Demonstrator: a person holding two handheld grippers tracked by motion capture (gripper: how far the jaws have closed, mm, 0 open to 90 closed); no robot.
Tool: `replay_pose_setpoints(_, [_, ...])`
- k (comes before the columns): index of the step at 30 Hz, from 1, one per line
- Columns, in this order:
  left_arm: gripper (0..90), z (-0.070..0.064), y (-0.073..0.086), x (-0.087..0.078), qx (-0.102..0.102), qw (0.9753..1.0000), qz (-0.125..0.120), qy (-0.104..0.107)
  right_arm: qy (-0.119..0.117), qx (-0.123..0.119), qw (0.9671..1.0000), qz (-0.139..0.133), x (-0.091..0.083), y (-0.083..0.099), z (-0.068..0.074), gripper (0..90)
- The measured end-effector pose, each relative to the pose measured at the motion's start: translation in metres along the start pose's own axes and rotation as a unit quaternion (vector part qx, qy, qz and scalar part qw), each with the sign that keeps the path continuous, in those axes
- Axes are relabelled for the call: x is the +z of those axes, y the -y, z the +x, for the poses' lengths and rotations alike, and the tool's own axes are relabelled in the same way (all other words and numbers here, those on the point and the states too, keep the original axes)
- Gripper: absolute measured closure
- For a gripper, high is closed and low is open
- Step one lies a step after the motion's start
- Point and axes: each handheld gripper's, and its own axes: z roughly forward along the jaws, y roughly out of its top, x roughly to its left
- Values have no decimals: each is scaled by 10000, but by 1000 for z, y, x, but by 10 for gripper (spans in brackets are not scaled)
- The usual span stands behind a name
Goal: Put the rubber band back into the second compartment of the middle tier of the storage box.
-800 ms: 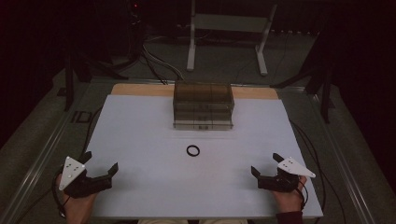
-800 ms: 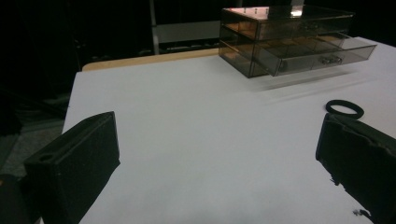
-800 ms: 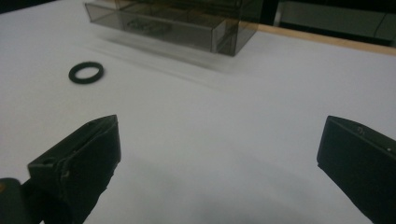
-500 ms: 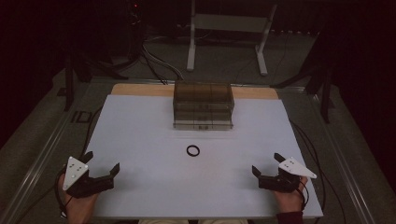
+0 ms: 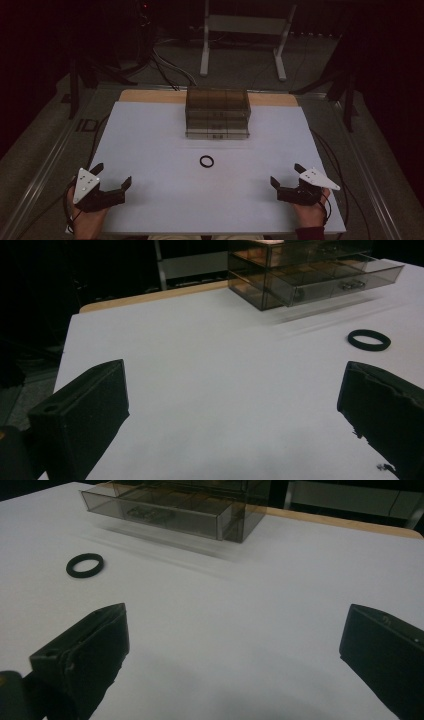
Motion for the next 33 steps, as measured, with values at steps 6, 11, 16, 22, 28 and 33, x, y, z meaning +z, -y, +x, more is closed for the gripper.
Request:
replay_pose_setpoints(6, [7, -1, 0, 0, 55, 10000, 2, -2, -28, -22, 10000, 17, 0, -7, 2, 0])
replay_pose_setpoints(11, [7, 0, 0, -1, 0, 10000, -28, 8, -67, -50, 10000, 25, 1, -13, 3, 0])
replay_pose_setpoints(16, [7, -1, 1, 0, 17, 10000, -3, 6, -114, -134, 9998, 83, 5, -18, 4, 0])
replay_pose_setpoints(22, [7, -1, 1, 1, 37, 10000, 23, -4, -178, -210, 9996, 118, 10, -26, 8, 0])
replay_pose_setpoints(28, [7, -1, 1, 3, 66, 10000, 28, -17, -223, -241, 9994, 118, 16, -33, 11, 0])
replay_pose_setpoints(33, [6, -2, 2, 3, 89, 10000, 20, -37, -252, -237, 9993, 111, 19, -39, 11, 0])
